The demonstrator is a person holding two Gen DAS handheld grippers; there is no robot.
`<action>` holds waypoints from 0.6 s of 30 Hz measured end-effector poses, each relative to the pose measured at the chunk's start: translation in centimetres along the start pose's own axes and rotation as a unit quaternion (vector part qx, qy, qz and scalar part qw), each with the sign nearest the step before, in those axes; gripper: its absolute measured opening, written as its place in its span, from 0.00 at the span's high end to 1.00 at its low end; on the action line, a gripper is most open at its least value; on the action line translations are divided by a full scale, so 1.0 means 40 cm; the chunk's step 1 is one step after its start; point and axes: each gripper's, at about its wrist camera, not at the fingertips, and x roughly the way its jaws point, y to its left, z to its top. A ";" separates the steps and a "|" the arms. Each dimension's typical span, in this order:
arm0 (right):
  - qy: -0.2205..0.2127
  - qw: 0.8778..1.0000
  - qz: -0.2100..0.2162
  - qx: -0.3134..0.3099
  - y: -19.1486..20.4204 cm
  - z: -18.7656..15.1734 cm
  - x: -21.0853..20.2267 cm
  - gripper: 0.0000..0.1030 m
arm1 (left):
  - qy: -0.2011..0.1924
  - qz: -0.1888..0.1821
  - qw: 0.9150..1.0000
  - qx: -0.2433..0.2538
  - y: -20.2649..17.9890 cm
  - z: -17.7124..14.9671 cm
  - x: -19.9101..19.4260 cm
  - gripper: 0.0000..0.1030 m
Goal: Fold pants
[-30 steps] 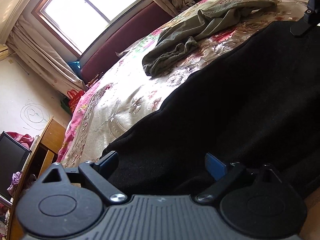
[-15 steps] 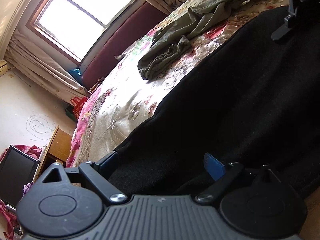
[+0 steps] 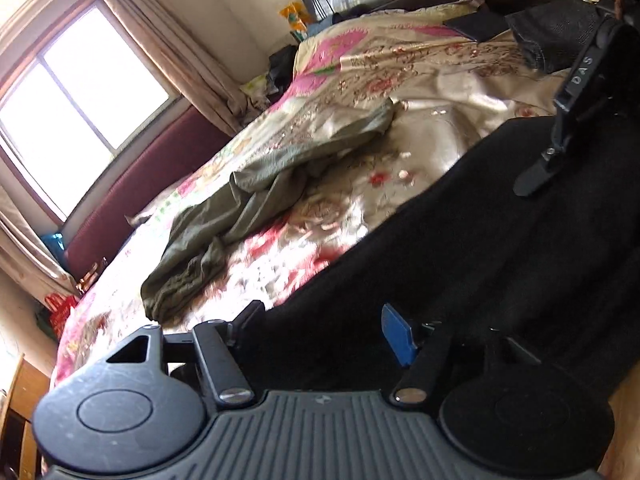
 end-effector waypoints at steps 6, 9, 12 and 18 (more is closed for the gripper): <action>-0.027 0.999 -0.009 -0.020 0.047 -0.011 -0.049 0.85 | 0.024 0.015 0.999 -0.023 0.008 -0.027 0.042 0.23; -0.028 0.998 -0.030 -0.047 0.108 -0.012 -0.033 0.84 | 0.027 0.004 0.999 -0.033 -0.003 -0.057 0.056 0.23; -0.024 0.995 -0.052 -0.084 0.178 -0.021 -0.010 0.84 | 0.025 0.014 0.999 -0.018 -0.031 -0.083 0.078 0.23; -0.006 0.978 -0.078 -0.192 0.380 -0.061 0.072 0.84 | 0.010 0.002 0.998 -0.066 -0.003 -0.110 0.079 0.24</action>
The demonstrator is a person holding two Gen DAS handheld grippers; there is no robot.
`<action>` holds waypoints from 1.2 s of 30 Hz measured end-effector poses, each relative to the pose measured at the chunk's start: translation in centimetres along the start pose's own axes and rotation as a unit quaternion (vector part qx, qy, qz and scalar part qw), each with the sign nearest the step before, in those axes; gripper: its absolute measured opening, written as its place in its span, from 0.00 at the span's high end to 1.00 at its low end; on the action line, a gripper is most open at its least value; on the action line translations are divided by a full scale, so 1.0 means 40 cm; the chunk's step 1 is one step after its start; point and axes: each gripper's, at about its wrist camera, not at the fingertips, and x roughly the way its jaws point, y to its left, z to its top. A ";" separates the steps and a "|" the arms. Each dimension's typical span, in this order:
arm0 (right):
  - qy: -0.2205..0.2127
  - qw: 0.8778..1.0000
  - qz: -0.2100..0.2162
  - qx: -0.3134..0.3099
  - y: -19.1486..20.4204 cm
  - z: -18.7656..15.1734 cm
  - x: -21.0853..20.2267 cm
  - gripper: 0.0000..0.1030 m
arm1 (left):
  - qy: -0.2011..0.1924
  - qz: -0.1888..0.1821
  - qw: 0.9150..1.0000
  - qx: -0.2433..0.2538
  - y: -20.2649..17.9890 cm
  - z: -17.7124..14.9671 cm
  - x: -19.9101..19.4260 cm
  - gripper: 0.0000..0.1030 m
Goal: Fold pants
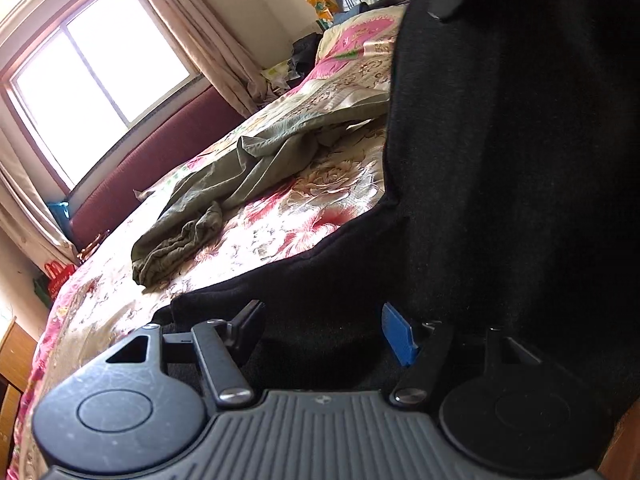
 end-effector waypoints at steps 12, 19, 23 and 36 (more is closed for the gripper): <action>0.078 0.991 -0.062 -0.093 0.312 -0.067 0.326 0.73 | 0.007 0.010 0.995 -0.098 0.169 -0.102 -0.114 0.19; 0.151 0.967 -0.111 -0.172 0.421 -0.181 0.494 0.36 | 0.038 0.017 0.987 -0.157 0.218 -0.190 -0.152 0.18; 0.135 0.966 -0.093 -0.203 0.456 -0.186 0.454 0.36 | 0.029 0.021 0.980 -0.194 0.251 -0.191 -0.160 0.17; 0.092 0.953 -0.079 -0.278 0.437 -0.152 0.464 0.36 | 0.065 0.086 0.974 -0.197 0.306 -0.218 -0.234 0.14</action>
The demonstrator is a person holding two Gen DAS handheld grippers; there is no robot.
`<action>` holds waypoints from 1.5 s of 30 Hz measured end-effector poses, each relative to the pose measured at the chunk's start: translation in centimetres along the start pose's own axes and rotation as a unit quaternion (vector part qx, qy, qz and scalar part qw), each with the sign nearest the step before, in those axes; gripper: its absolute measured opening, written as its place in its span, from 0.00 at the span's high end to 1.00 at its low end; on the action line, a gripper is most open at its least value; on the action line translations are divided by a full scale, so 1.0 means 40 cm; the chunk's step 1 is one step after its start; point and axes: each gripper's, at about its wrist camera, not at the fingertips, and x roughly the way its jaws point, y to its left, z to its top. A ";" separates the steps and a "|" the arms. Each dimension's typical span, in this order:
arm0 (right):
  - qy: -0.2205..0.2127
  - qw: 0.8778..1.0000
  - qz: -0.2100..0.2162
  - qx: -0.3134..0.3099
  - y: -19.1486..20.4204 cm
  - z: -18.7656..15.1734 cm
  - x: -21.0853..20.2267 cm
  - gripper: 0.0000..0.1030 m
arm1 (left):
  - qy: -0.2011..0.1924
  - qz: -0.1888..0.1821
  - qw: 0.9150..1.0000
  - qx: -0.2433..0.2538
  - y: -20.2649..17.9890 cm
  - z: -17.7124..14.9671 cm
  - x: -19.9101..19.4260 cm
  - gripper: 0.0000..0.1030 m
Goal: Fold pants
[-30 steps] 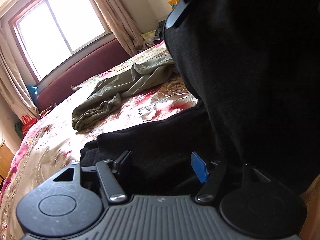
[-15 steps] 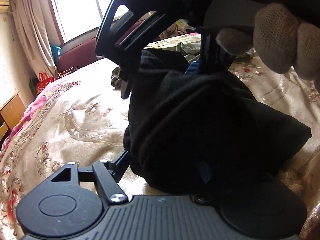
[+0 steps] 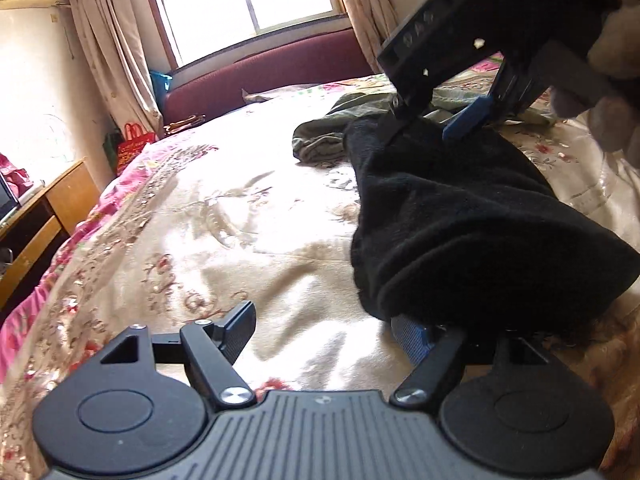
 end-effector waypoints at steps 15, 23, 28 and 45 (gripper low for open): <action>0.013 1.000 0.017 0.003 -0.082 0.011 0.072 0.29 | -0.014 0.036 0.999 0.024 -0.024 0.090 0.114 0.05; -0.007 1.000 0.013 0.003 -0.140 -0.047 0.000 0.32 | -0.005 0.017 1.000 0.017 -0.013 0.104 0.105 0.05; -0.044 0.999 0.021 0.003 -0.133 0.002 0.008 0.33 | -0.025 0.030 0.999 0.031 -0.025 0.174 0.139 0.05; -0.041 0.999 -0.022 0.003 -0.186 -0.051 -0.039 0.39 | 0.019 0.025 1.000 -0.004 -0.013 0.189 0.214 0.03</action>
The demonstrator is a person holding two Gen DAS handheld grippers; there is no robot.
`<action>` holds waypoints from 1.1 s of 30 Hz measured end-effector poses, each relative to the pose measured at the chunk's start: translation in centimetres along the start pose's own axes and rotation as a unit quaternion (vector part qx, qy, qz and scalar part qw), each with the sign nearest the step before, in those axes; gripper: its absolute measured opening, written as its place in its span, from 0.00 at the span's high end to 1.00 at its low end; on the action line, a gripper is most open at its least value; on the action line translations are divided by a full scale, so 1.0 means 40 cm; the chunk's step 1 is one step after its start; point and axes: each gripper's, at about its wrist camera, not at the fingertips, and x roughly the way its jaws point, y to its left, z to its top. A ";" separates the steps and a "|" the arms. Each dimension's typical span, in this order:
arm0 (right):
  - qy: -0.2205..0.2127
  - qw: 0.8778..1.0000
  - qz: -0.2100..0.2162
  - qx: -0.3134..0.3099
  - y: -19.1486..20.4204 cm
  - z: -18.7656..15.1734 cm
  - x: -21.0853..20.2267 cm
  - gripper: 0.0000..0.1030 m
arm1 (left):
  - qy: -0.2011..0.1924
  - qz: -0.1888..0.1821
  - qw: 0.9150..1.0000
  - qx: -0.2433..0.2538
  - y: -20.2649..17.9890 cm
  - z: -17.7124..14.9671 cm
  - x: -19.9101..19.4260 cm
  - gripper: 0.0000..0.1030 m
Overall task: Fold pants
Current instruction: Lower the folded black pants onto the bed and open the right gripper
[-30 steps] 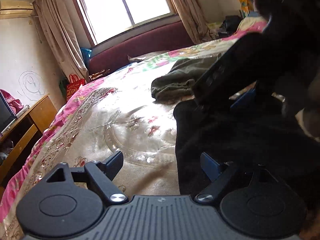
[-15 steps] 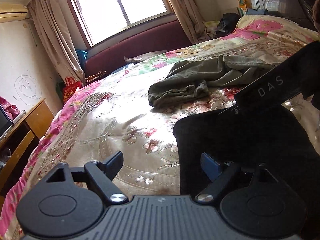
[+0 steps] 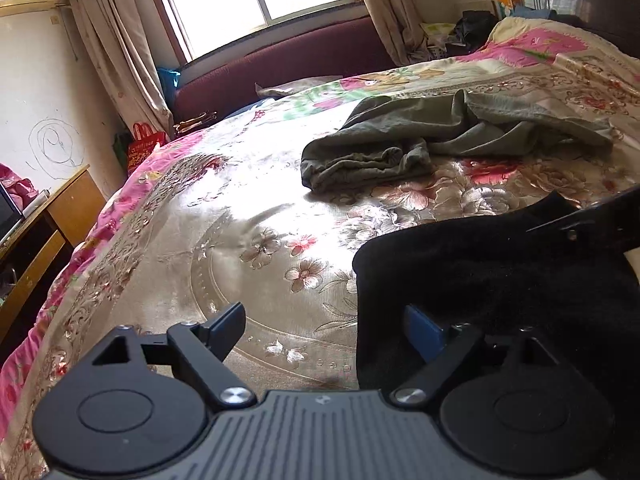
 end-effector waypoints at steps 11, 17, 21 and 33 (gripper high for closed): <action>0.047 0.998 -0.029 0.002 0.002 -0.143 -0.024 0.36 | 0.035 0.029 0.997 0.060 -0.054 -0.057 -0.040 0.03; 0.011 1.000 -0.004 0.023 0.008 -0.161 -0.150 0.36 | 0.024 0.001 0.999 0.025 -0.047 -0.060 -0.156 0.03; 0.043 0.999 -0.026 -0.002 0.026 -0.216 -0.114 0.34 | 0.044 -0.023 0.999 0.005 -0.082 -0.106 -0.181 0.03; 0.021 0.999 -0.012 0.040 0.007 -0.265 -0.206 0.31 | 0.070 -0.021 0.997 0.002 -0.128 -0.132 -0.202 0.03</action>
